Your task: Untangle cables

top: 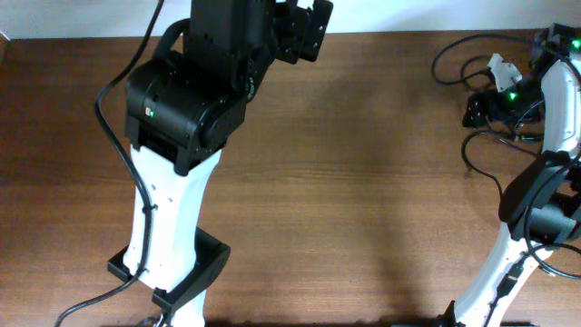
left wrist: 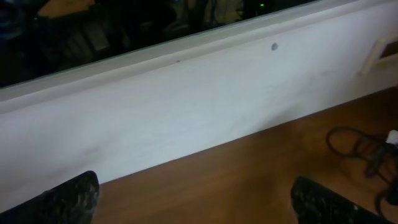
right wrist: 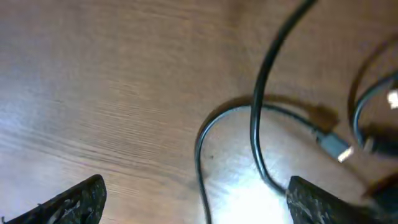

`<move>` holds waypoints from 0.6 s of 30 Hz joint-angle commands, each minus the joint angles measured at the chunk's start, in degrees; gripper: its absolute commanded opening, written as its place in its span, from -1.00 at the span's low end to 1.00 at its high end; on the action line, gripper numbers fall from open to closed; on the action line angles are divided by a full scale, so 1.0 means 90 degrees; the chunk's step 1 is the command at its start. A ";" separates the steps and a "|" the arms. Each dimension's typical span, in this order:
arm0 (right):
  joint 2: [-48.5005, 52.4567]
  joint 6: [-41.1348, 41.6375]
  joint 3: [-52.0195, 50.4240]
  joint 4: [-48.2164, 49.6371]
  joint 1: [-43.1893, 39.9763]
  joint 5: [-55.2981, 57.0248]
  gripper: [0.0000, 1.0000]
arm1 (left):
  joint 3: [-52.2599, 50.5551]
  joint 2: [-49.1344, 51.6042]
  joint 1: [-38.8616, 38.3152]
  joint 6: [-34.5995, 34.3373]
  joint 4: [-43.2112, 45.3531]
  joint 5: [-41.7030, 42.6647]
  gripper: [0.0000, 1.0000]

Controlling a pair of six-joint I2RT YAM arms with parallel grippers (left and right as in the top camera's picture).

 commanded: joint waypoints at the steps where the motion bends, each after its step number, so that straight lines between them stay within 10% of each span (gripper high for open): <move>1: 0.0136 -0.1066 0.0041 0.0289 -0.0007 -0.0214 0.80 | 0.0024 0.0000 0.0136 0.0126 0.0034 -0.0236 0.98; 14: 0.0408 -0.1027 -0.1200 0.1928 -0.0379 -0.0126 0.72 | 0.0024 0.0002 0.0323 0.0124 -0.0151 -0.0233 0.98; 16: 0.0408 -0.0857 -0.1282 0.2093 -0.0495 -0.0126 -0.92 | 0.0024 0.0002 0.0323 0.0124 -0.0151 -0.0233 0.98; 18: 0.0330 -0.0355 -0.1107 0.2052 -0.0544 -0.0126 -0.92 | 0.0024 0.0002 0.0323 0.0124 -0.0177 -0.0231 0.98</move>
